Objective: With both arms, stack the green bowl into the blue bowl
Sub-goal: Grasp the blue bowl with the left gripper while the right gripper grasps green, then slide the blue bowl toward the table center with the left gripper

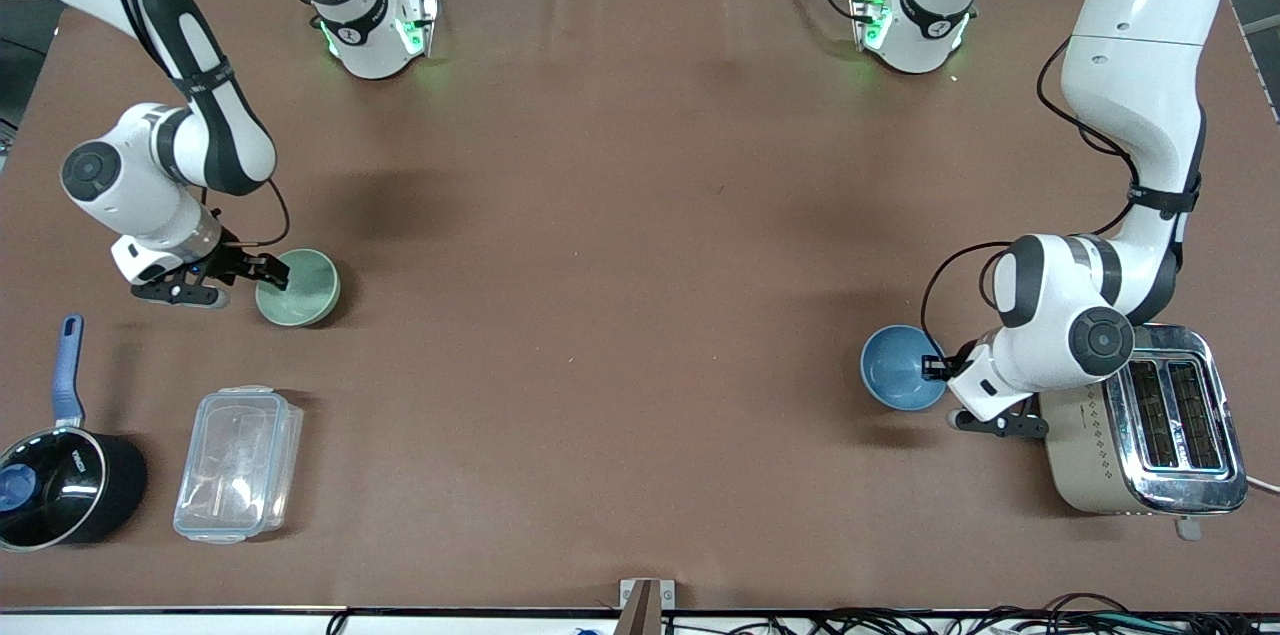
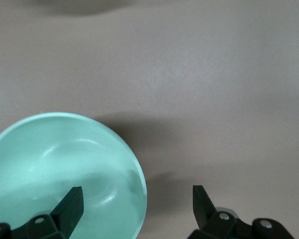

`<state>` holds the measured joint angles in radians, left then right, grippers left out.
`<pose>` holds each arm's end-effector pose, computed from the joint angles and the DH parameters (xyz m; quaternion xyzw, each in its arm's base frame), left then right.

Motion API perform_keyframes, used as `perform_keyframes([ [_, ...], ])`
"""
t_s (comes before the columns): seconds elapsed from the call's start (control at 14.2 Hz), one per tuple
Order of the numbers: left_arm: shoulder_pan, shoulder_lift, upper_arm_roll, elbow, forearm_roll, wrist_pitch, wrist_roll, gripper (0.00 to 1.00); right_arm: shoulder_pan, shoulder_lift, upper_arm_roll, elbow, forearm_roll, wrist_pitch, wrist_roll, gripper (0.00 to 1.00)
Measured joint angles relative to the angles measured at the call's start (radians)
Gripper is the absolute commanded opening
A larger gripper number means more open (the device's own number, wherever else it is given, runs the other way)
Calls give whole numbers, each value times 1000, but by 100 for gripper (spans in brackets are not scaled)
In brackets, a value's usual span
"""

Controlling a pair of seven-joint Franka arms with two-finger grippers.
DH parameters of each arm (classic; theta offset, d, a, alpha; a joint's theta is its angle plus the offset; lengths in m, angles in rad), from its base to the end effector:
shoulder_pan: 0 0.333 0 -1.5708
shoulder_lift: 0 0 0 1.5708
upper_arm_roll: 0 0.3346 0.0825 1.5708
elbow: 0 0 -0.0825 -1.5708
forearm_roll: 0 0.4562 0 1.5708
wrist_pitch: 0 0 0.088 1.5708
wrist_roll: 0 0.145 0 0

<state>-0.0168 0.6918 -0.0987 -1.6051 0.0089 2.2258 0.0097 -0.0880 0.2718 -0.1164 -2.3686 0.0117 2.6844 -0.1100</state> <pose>0.7465 -0.0807 0.1481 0.9975 -0.0551 -0.0354 0.0265 0.5431 -0.1167 0.1328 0.9984 -0.0499 0.0207 0.0163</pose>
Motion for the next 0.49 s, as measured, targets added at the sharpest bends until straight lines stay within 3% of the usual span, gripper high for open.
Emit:
perform_keyframes([
  [0.14, -4, 0, -2, 8, 0, -1, 1, 0, 0, 13, 1, -1, 0, 23, 0, 70],
  [0.28, -9, -6, -19, 18, 0, -8, 1, 0, 1, 21, 3, -4, 1, 41, 1, 49],
  [0.49, -11, -36, -111, 36, 0, -36, -8, 0, 1, 25, 5, -5, 2, 49, 3, 30],
])
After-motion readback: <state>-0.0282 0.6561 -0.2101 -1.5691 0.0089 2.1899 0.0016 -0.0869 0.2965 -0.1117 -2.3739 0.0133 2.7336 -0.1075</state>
